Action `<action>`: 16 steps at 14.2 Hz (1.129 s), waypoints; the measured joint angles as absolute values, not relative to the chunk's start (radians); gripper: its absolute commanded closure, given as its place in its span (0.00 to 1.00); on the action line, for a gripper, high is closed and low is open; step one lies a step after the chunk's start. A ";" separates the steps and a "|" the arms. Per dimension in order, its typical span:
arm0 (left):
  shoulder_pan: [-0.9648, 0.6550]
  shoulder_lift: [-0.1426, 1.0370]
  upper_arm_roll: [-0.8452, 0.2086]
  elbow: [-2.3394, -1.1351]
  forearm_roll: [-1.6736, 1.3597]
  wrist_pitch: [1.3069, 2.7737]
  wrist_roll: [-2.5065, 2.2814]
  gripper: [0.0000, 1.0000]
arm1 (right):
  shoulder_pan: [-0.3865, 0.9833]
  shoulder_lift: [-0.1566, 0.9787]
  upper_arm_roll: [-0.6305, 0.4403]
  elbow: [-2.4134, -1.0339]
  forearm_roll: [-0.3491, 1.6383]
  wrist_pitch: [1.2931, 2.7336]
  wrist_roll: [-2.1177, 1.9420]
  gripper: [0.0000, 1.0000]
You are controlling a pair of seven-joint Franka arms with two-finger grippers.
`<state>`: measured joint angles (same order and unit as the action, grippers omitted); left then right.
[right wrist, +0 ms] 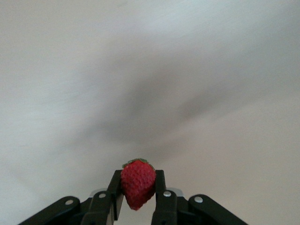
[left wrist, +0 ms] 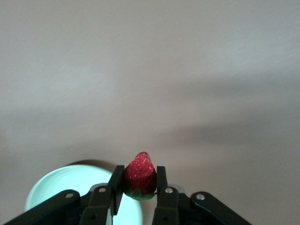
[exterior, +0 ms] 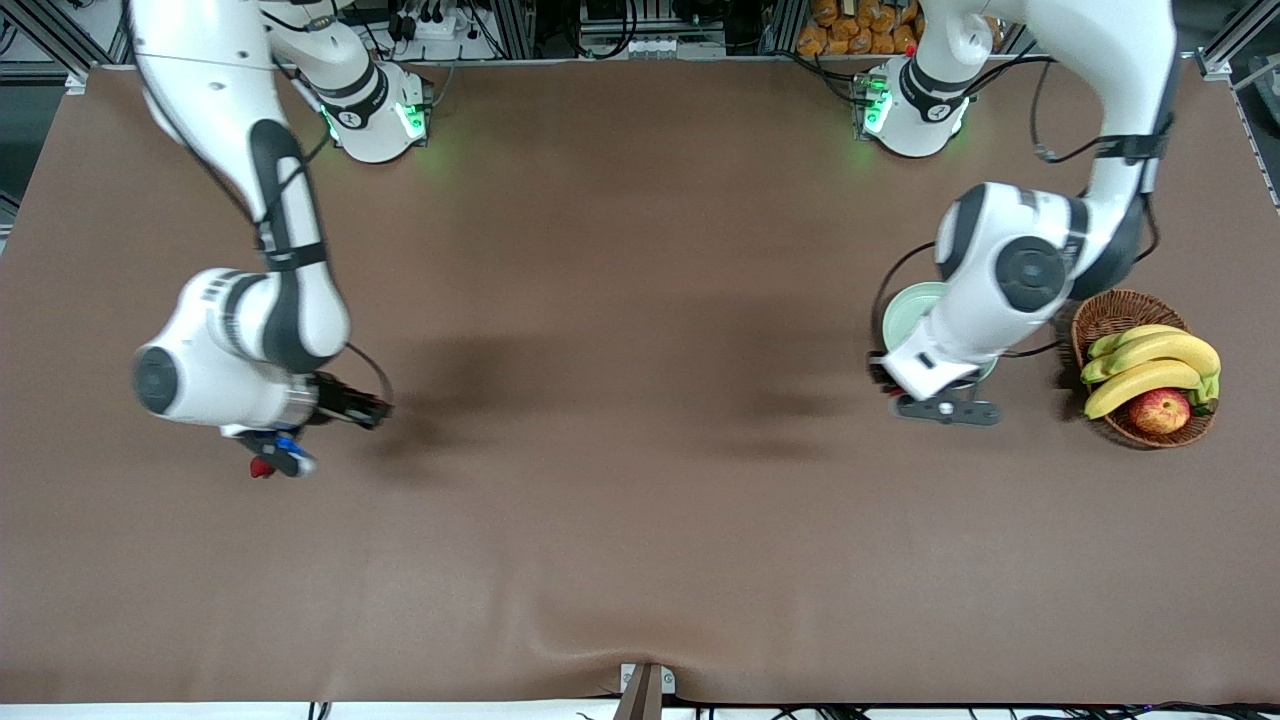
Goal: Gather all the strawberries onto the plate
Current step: 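Place the strawberry on the plate with the left gripper while the right carries another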
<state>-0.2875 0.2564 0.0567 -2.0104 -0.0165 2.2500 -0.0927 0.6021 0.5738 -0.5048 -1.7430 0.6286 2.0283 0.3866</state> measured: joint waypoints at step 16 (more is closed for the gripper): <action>-0.131 0.284 0.053 -2.205 -0.015 2.305 0.109 0.45 | 0.766 0.898 -0.150 -1.389 0.728 2.604 1.040 1.00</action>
<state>-0.1306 0.2845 0.0527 -2.2046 -0.0154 2.3047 0.1089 0.7659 0.8976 -0.1502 -1.3888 0.7284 2.6038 1.0397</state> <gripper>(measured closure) 0.608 0.692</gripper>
